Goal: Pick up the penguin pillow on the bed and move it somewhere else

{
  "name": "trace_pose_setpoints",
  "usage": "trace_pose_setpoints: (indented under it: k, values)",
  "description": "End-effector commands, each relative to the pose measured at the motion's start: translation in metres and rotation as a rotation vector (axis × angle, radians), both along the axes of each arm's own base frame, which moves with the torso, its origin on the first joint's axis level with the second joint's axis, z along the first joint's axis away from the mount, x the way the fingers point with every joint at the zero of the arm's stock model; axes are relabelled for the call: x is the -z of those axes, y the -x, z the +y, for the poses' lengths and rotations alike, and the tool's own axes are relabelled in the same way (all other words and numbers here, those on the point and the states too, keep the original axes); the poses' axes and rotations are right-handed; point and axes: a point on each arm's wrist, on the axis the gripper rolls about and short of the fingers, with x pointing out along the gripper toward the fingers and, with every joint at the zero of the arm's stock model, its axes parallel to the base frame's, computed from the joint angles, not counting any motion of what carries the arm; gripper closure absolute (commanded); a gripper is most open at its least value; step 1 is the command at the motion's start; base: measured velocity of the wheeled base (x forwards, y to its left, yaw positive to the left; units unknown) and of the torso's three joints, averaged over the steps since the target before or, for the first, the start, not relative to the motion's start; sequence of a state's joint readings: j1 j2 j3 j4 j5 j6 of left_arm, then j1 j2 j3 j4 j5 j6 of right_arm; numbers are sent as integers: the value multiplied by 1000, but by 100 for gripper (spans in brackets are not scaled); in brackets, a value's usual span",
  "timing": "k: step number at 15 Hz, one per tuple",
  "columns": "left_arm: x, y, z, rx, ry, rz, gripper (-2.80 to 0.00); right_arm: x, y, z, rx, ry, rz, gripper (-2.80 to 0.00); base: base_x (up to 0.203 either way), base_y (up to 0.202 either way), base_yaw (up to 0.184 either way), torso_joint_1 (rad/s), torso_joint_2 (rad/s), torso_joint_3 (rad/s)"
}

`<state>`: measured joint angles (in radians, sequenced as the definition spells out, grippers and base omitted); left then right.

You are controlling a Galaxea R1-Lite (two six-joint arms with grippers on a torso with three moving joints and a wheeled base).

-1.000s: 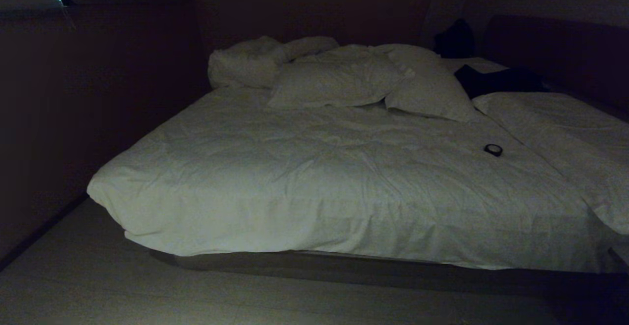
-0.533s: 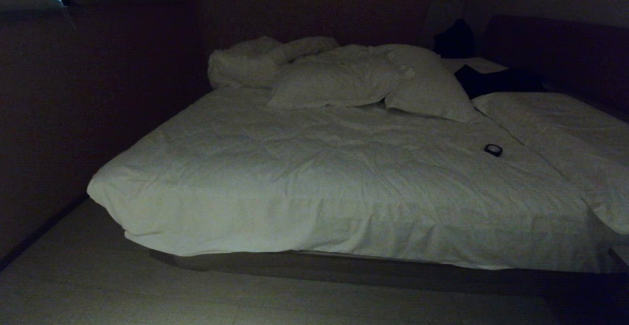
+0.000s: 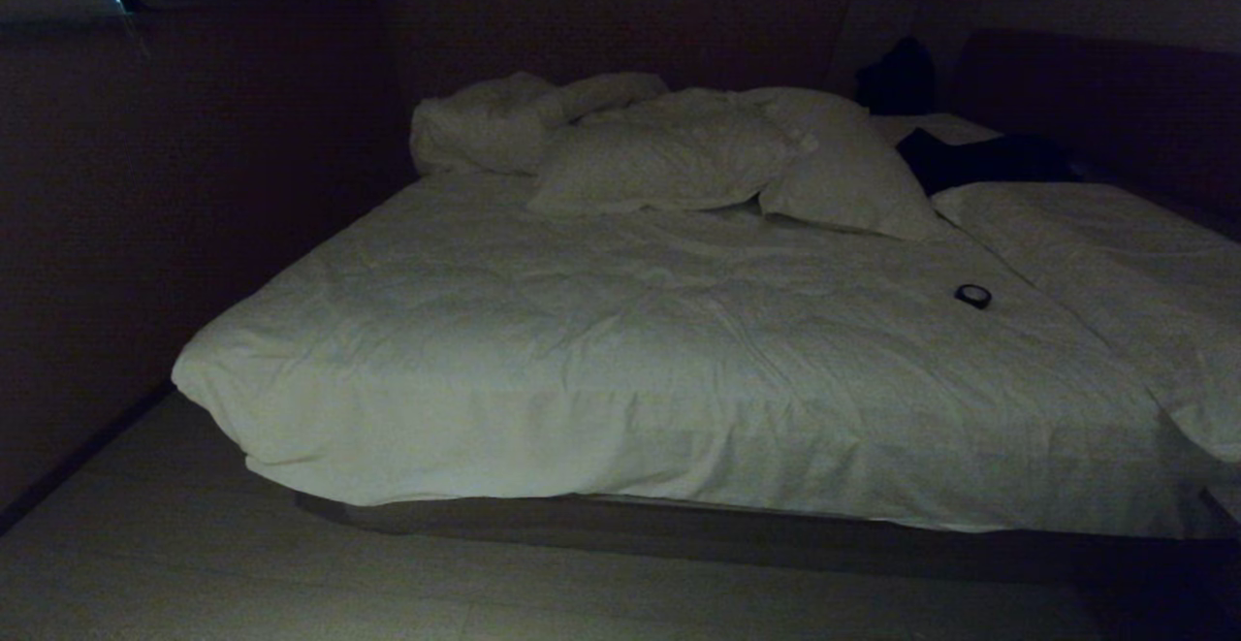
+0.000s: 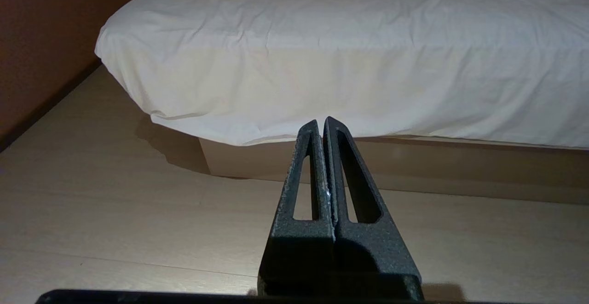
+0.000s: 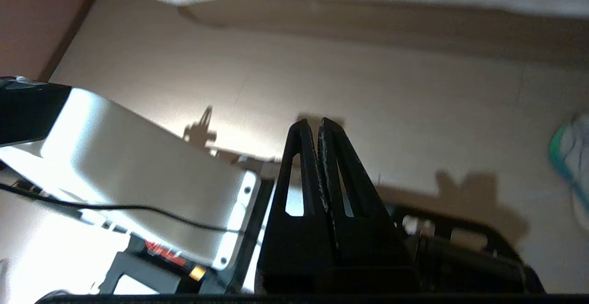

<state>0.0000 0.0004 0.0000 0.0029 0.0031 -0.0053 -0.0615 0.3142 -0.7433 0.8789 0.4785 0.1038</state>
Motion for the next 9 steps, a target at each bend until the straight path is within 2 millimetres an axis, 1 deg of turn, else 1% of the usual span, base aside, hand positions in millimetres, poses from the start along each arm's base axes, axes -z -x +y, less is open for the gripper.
trace_pose_setpoints:
  k: [1,3,6,7,9]
  values:
    - [0,0,0,0,1,1,0,-1,3,0,22,11,-134,0,0,0,0,0,0,0]
    - [0,0,0,0,1,1,0,-5,-2,-3,124,25,-188,0,0,0,0,0,0,0]
    - [0,0,0,0,1,1,0,-14,-12,-6,262,18,-333,0,0,0,0,0,0,0]
    - [0,0,0,0,1,1,0,-14,-14,-7,290,19,-372,0,0,0,0,0,0,0]
    - [0,0,0,0,1,1,0,-16,-11,-7,293,13,-434,0,0,0,0,0,0,0]
